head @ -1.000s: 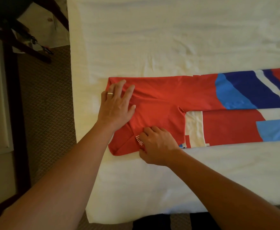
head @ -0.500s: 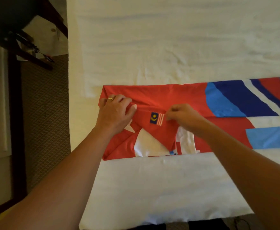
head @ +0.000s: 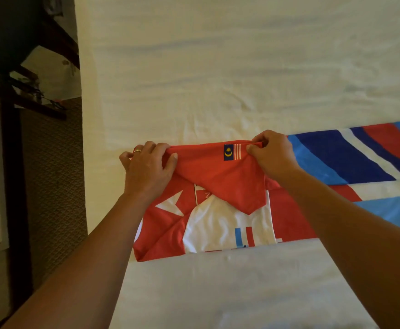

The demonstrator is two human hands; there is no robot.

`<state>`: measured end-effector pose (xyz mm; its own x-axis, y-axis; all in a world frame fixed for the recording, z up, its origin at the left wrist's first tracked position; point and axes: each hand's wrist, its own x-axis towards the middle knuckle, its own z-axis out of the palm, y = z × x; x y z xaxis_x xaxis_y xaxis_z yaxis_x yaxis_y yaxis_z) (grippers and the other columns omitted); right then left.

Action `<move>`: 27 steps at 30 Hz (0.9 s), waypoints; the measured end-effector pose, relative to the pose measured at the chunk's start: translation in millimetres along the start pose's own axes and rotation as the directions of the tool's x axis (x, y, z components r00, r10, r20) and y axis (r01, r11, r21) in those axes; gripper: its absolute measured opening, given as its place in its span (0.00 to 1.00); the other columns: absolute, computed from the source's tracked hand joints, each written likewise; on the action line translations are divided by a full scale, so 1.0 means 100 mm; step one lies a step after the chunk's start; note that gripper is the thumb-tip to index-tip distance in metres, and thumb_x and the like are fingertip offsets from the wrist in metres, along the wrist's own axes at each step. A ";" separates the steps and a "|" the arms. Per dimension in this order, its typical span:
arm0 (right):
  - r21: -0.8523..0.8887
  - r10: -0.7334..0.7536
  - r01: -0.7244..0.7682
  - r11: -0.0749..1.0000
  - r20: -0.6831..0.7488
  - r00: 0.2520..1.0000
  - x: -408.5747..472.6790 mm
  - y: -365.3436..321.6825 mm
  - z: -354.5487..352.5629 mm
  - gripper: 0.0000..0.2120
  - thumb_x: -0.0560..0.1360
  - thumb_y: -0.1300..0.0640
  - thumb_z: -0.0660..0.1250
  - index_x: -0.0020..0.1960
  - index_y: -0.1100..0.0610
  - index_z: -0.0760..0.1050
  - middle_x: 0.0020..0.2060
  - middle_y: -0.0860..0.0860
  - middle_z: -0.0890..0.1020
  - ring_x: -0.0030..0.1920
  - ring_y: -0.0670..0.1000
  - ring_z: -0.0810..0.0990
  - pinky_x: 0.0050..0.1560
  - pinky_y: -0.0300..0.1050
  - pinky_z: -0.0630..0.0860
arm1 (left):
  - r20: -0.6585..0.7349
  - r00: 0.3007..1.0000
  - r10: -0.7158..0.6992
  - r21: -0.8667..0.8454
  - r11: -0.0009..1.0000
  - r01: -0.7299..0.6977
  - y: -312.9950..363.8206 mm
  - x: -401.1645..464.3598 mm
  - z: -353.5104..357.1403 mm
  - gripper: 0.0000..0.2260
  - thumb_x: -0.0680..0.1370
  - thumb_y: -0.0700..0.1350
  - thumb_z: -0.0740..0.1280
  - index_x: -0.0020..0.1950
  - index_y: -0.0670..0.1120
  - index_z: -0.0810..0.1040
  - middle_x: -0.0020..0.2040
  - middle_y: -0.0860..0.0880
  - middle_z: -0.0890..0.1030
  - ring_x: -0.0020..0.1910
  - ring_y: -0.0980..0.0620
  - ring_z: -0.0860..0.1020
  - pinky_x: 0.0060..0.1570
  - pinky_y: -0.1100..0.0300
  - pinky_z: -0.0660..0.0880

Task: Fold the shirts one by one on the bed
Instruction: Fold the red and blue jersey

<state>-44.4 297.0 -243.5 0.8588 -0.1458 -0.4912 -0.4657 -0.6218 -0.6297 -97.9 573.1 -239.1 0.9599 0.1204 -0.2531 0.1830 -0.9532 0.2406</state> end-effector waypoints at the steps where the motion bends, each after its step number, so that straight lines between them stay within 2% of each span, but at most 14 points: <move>1: 0.005 0.003 -0.003 1.000 -0.015 1.000 0.03 0.01 0.01 0.04 0.77 0.56 0.71 0.50 0.54 0.79 0.40 0.46 0.79 0.40 0.44 0.76 0.37 0.38 0.72 | -0.011 1.000 -0.003 -0.002 1.000 0.003 0.00 0.02 0.00 0.15 0.84 0.57 0.58 0.62 0.51 0.78 0.59 0.48 0.79 0.60 0.44 0.75 0.63 0.45 0.59; 4: -0.013 -0.003 0.003 1.000 -0.034 0.999 0.09 0.01 0.03 0.05 0.77 0.55 0.72 0.51 0.55 0.79 0.40 0.46 0.79 0.41 0.44 0.76 0.37 0.38 0.72 | -0.039 0.999 -0.013 0.007 1.000 0.013 0.00 0.07 0.03 0.13 0.83 0.56 0.60 0.59 0.51 0.78 0.56 0.49 0.80 0.59 0.45 0.75 0.63 0.45 0.59; 6: -0.028 -0.014 0.013 1.000 -0.039 0.999 0.12 0.02 0.06 0.06 0.77 0.55 0.72 0.51 0.54 0.79 0.40 0.46 0.79 0.43 0.48 0.78 0.39 0.41 0.73 | -0.051 0.999 -0.020 0.032 0.999 0.022 0.00 0.08 0.05 0.12 0.83 0.56 0.61 0.58 0.51 0.78 0.55 0.49 0.80 0.59 0.45 0.75 0.63 0.45 0.58; 9: -0.091 -0.051 0.044 0.995 -0.079 0.996 0.10 0.05 0.10 0.09 0.78 0.53 0.71 0.56 0.54 0.78 0.48 0.49 0.79 0.49 0.51 0.78 0.42 0.42 0.72 | -0.076 0.996 -0.044 0.056 0.997 0.048 0.01 0.06 0.09 0.12 0.82 0.55 0.62 0.59 0.50 0.77 0.57 0.47 0.78 0.61 0.43 0.74 0.63 0.43 0.59; 12: -0.261 -0.250 0.194 0.946 -0.203 0.947 -0.04 0.05 0.17 0.13 0.79 0.53 0.67 0.62 0.56 0.77 0.58 0.52 0.75 0.57 0.54 0.73 0.53 0.49 0.73 | -0.162 0.986 -0.039 0.036 0.998 0.045 0.07 0.00 0.12 0.15 0.81 0.56 0.63 0.64 0.49 0.75 0.62 0.46 0.74 0.63 0.42 0.71 0.62 0.42 0.61; 14: -0.357 -0.409 0.313 0.880 -0.235 0.882 -0.22 0.04 0.27 0.13 0.79 0.53 0.65 0.60 0.57 0.77 0.59 0.54 0.75 0.56 0.56 0.73 0.52 0.54 0.73 | -0.181 0.983 0.042 0.040 0.999 -0.035 0.16 -0.09 0.18 0.20 0.79 0.58 0.63 0.67 0.48 0.74 0.66 0.44 0.74 0.65 0.41 0.70 0.61 0.42 0.63; 16: -0.442 -0.504 0.398 0.804 -0.149 0.851 -0.43 0.11 0.42 0.15 0.79 0.50 0.62 0.61 0.57 0.77 0.62 0.55 0.75 0.58 0.58 0.73 0.53 0.58 0.73 | -0.110 0.983 0.143 0.087 0.987 -0.134 0.26 -0.20 0.29 0.27 0.78 0.62 0.62 0.71 0.47 0.73 0.71 0.42 0.72 0.69 0.38 0.70 0.62 0.42 0.64; 17: -0.480 -0.517 0.425 0.767 -0.071 0.853 -0.52 0.17 0.49 0.19 0.80 0.48 0.61 0.66 0.56 0.75 0.67 0.56 0.74 0.64 0.59 0.72 0.58 0.59 0.72 | -0.059 0.987 0.152 0.107 0.984 -0.145 0.31 -0.24 0.35 0.30 0.78 0.64 0.60 0.74 0.47 0.71 0.75 0.41 0.70 0.72 0.37 0.68 0.64 0.41 0.64; 18: -0.517 -0.502 0.437 0.736 0.017 0.865 -0.58 0.22 0.56 0.24 0.81 0.45 0.58 0.72 0.55 0.71 0.73 0.57 0.69 0.70 0.60 0.68 0.63 0.60 0.69 | -0.008 0.993 0.120 0.116 0.986 -0.118 0.34 -0.27 0.40 0.34 0.78 0.67 0.58 0.77 0.48 0.67 0.78 0.41 0.65 0.75 0.37 0.64 0.67 0.39 0.62; 20: -0.589 -0.408 0.413 0.694 0.152 0.901 -0.59 0.36 0.59 0.32 0.82 0.37 0.50 0.82 0.50 0.54 0.81 0.56 0.53 0.80 0.59 0.53 0.74 0.60 0.57 | 0.065 0.998 0.003 0.107 0.994 -0.010 0.35 -0.30 0.49 0.40 0.77 0.72 0.52 0.82 0.50 0.56 0.83 0.42 0.53 0.81 0.37 0.53 0.73 0.37 0.56; 22: -0.639 -0.327 0.378 0.670 0.204 0.923 -0.51 0.46 0.56 0.37 0.80 0.31 0.44 0.82 0.47 0.38 0.82 0.53 0.40 0.81 0.56 0.40 0.77 0.61 0.48 | 0.080 0.996 -0.042 0.110 0.993 0.033 0.33 -0.30 0.55 0.42 0.76 0.74 0.49 0.83 0.52 0.48 0.84 0.43 0.46 0.82 0.38 0.47 0.75 0.35 0.52; 23: -0.658 -0.314 0.378 0.652 0.220 0.924 -0.48 0.51 0.55 0.38 0.79 0.29 0.41 0.82 0.46 0.35 0.81 0.52 0.37 0.81 0.56 0.38 0.77 0.61 0.46 | 0.087 0.995 -0.039 0.123 0.992 0.028 0.32 -0.30 0.58 0.43 0.76 0.75 0.48 0.84 0.52 0.46 0.84 0.43 0.44 0.82 0.38 0.45 0.76 0.35 0.51; 27: -0.647 -0.294 0.422 0.635 0.303 0.906 -0.43 0.54 0.47 0.39 0.78 0.27 0.40 0.81 0.45 0.33 0.80 0.51 0.34 0.80 0.55 0.35 0.78 0.61 0.43 | 0.085 0.996 -0.030 0.160 0.987 0.016 0.32 -0.33 0.57 0.43 0.75 0.75 0.48 0.84 0.53 0.43 0.83 0.43 0.42 0.82 0.40 0.44 0.77 0.35 0.46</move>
<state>-116.6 306.4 -284.6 0.8508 0.2840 -0.4422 0.2054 -0.9542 -0.2177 -135.6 523.1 -276.3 0.9323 0.1253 -0.3393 0.1623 -0.9832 0.0830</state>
